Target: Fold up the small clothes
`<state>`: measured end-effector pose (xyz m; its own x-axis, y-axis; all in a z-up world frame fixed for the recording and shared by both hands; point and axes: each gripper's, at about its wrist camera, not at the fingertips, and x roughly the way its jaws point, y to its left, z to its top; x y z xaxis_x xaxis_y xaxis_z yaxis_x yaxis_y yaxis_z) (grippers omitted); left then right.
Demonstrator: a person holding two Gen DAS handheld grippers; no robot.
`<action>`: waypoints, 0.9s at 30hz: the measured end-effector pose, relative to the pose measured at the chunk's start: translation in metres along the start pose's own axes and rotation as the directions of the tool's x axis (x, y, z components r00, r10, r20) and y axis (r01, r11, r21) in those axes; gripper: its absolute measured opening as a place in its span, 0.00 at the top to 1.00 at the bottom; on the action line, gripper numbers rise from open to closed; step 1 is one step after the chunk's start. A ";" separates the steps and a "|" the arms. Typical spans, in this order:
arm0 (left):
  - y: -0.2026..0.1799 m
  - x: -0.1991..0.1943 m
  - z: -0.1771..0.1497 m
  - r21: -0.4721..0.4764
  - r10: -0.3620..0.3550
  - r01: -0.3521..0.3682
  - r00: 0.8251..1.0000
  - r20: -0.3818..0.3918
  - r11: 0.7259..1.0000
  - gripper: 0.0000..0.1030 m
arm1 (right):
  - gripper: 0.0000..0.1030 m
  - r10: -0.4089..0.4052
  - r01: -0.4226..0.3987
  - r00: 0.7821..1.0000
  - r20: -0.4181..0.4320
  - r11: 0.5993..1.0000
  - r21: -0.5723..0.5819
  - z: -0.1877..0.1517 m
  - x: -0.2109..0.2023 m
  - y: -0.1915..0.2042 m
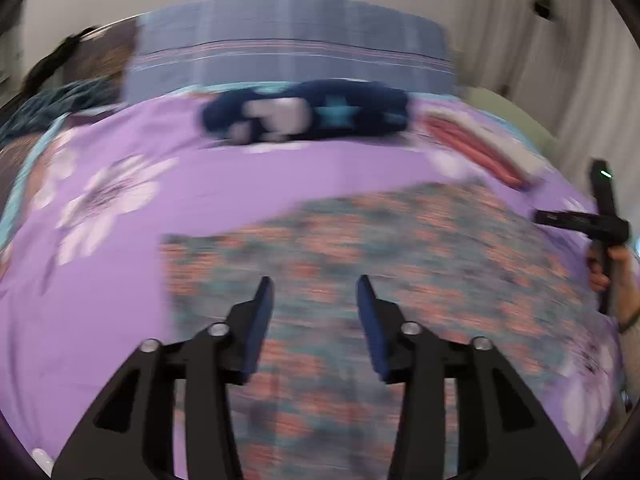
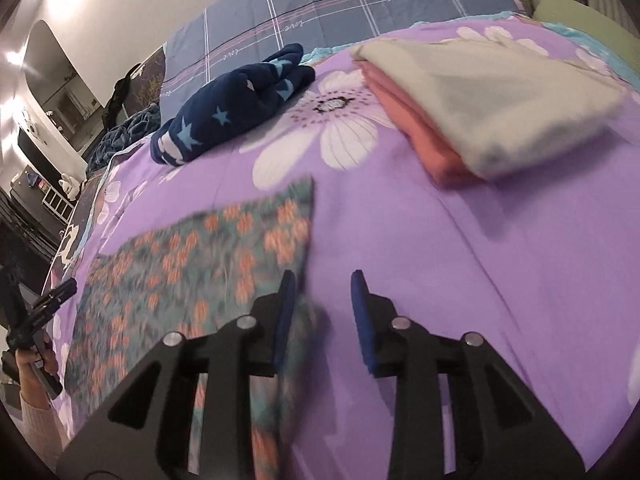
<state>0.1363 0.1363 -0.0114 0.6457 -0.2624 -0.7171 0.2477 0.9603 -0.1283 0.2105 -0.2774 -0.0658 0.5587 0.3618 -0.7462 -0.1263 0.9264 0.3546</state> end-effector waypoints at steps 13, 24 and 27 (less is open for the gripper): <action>-0.257 0.037 -0.035 0.305 -0.341 0.386 0.921 -0.189 0.871 0.28 | 0.71 0.080 -0.082 0.993 -0.084 0.996 -0.028 -0.022 -0.029 -0.011; -0.315 0.068 -0.047 0.407 -0.212 0.274 0.958 -0.192 0.871 0.31 | 0.67 0.180 -0.187 0.971 -0.159 0.982 -0.028 -0.010 -0.017 -0.025; -0.316 0.068 -0.047 0.424 -0.202 0.261 0.963 -0.180 0.867 0.47 | 0.64 0.218 -0.225 0.962 -0.166 0.974 -0.023 -0.008 -0.011 -0.023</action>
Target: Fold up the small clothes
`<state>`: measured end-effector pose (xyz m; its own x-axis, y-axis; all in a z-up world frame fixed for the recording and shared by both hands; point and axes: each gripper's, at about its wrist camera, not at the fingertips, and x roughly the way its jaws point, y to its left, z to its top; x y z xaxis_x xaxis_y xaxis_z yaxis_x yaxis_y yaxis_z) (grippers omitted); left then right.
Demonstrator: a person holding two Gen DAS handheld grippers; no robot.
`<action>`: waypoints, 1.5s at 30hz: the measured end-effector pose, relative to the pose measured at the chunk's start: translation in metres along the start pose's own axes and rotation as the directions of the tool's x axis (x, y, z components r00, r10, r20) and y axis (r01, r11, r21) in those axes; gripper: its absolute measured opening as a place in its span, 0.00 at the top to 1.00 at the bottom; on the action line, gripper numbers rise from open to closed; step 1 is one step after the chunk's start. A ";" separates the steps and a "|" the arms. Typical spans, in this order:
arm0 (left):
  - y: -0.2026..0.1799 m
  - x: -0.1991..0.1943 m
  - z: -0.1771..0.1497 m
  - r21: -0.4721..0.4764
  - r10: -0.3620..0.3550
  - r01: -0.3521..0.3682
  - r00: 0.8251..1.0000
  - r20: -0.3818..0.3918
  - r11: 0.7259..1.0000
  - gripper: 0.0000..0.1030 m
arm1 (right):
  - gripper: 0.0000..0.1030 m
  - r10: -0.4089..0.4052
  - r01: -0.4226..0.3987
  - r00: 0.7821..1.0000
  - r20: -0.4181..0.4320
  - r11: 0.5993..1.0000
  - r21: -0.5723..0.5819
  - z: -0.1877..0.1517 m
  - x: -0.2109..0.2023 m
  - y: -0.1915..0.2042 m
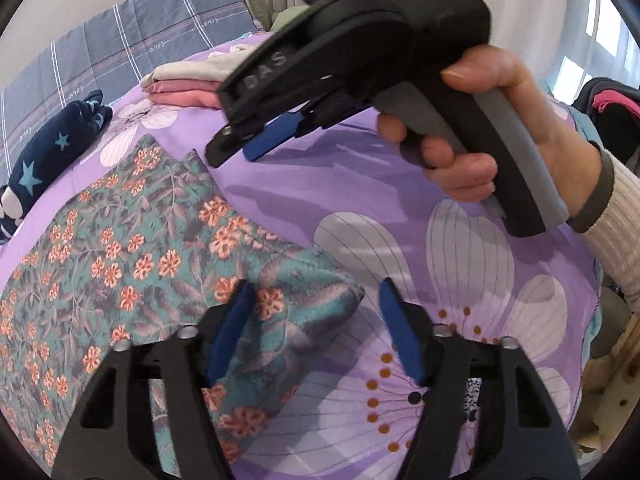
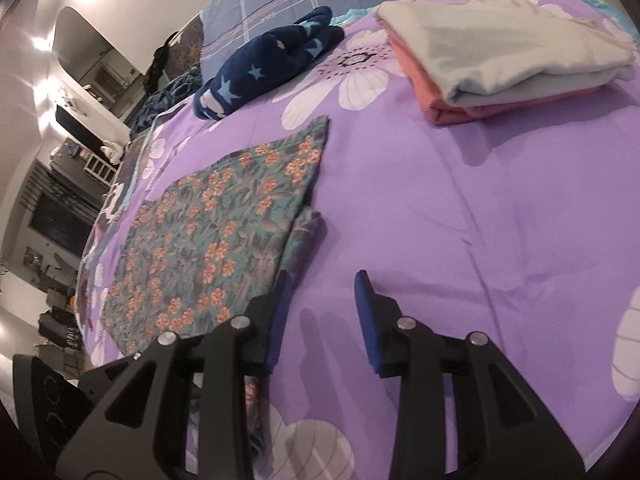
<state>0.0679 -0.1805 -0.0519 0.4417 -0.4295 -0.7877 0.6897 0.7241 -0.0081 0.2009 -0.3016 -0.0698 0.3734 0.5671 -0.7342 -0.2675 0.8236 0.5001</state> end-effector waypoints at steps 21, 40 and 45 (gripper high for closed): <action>-0.009 0.005 -0.007 0.020 -0.102 0.102 0.995 0.007 0.995 0.88 | 1.00 -0.082 0.083 0.992 0.098 0.997 -0.006 0.026 0.014 0.015; 0.004 0.001 -0.012 -0.040 -0.141 0.144 0.988 0.067 0.989 0.88 | 0.94 -0.075 0.086 0.993 0.095 0.989 -0.123 0.023 0.027 0.048; 0.009 0.007 -0.014 -0.049 -0.152 0.155 0.987 0.055 0.987 0.88 | 0.94 -0.154 0.158 0.987 0.050 0.981 -0.113 0.021 0.046 0.034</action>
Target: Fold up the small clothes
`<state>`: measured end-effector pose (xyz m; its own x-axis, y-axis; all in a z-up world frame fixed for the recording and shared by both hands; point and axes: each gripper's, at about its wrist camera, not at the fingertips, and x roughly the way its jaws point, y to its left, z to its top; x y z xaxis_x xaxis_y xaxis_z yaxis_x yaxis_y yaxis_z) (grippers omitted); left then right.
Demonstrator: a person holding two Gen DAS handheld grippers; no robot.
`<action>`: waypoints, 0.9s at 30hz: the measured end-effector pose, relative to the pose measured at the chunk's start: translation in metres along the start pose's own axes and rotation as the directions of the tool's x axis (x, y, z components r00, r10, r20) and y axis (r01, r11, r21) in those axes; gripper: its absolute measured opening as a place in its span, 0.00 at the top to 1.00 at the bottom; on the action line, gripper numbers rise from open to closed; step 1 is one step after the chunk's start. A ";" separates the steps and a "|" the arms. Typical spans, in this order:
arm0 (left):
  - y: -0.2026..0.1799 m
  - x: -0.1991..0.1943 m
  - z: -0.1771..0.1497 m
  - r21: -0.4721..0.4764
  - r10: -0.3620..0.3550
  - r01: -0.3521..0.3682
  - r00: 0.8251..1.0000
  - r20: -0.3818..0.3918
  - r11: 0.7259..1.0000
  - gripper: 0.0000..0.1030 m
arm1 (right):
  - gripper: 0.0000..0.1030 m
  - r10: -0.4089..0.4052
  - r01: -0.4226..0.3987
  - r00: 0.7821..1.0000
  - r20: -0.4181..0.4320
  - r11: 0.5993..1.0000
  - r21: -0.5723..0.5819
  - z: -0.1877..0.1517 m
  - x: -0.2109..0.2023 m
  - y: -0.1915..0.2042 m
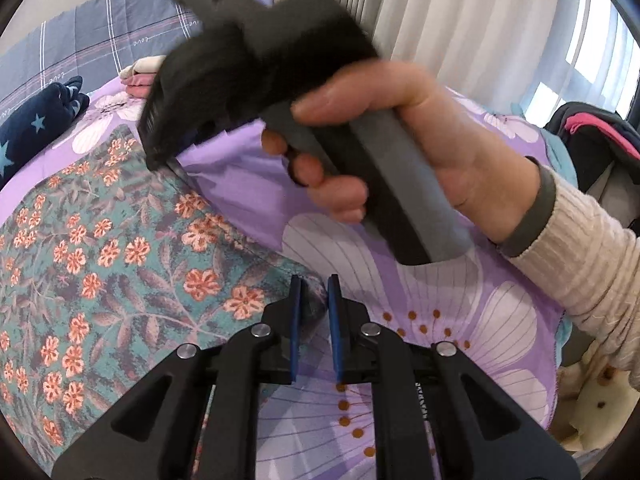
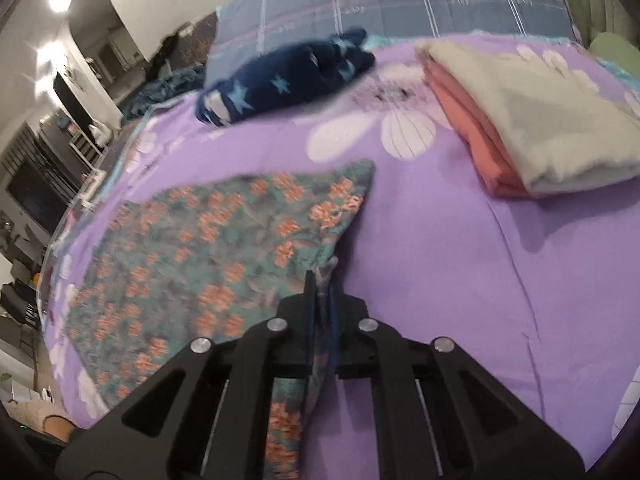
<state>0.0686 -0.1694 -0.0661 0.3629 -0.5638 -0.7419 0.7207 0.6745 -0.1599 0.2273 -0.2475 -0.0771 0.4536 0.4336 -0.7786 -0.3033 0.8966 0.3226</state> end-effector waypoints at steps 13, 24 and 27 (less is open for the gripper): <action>0.002 -0.006 -0.011 -0.014 -0.029 0.029 1.000 -0.010 0.999 0.79 | 0.63 -0.093 0.093 0.996 0.000 0.994 0.058 -0.025 -0.013 -0.007; 0.080 -0.117 -0.076 -0.260 0.248 -0.221 0.966 0.073 0.940 0.20 | 0.31 -0.343 0.371 0.885 0.313 0.928 -0.033 -0.051 -0.096 0.055; 0.129 -0.172 -0.116 -0.485 0.357 -0.261 0.927 0.116 0.835 0.12 | 0.22 -0.348 0.464 0.808 0.476 0.874 -0.148 -0.072 -0.113 0.106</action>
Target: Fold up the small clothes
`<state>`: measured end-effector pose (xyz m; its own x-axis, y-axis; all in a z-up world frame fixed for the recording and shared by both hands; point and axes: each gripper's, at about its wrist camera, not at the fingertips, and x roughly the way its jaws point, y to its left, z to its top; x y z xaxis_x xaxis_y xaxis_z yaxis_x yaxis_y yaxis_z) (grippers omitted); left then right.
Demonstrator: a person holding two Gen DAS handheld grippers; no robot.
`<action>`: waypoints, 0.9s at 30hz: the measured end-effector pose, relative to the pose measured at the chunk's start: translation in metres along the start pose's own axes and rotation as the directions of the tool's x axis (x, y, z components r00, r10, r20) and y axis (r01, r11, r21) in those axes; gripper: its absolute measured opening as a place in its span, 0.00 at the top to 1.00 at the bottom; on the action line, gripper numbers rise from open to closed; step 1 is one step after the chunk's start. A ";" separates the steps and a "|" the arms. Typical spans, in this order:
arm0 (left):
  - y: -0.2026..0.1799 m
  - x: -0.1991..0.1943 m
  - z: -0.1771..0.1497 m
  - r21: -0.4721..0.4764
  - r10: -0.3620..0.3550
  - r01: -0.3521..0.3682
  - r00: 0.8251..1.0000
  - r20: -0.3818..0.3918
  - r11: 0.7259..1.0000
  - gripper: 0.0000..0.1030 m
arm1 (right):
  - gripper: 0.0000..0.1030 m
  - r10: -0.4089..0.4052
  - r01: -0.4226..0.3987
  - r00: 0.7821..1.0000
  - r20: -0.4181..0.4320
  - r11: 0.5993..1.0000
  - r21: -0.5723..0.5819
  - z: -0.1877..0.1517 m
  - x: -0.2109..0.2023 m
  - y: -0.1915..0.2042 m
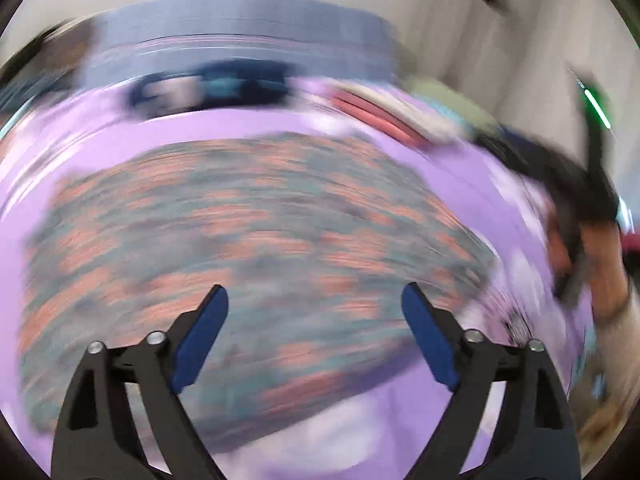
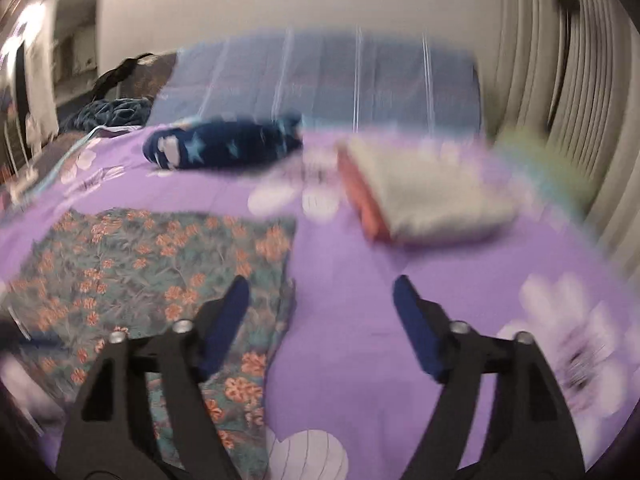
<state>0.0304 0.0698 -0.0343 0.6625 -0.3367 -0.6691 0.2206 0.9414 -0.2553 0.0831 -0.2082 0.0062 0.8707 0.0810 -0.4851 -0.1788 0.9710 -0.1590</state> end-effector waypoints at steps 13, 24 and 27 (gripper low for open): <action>0.181 -0.108 -0.045 -0.376 0.285 -0.251 0.958 0.038 0.892 0.12 | 0.22 0.468 -0.346 0.883 0.040 0.706 -0.617 -0.040 -0.082 0.275; 0.219 -0.092 -0.047 -0.384 0.194 -0.167 0.980 0.032 0.908 0.12 | 0.25 0.433 -0.234 0.901 0.014 0.513 -0.826 -0.076 -0.082 0.385; 0.225 -0.090 -0.044 -0.388 0.158 -0.130 0.987 0.040 0.913 0.12 | 0.29 0.391 -0.242 0.920 -0.027 0.514 -0.823 -0.076 -0.069 0.389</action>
<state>-0.0110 0.3112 -0.0617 0.7174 -0.1826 -0.6723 -0.1626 0.8945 -0.4164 -0.0813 0.1464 -0.0880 0.7188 0.4481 -0.5316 -0.6800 0.2940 -0.6717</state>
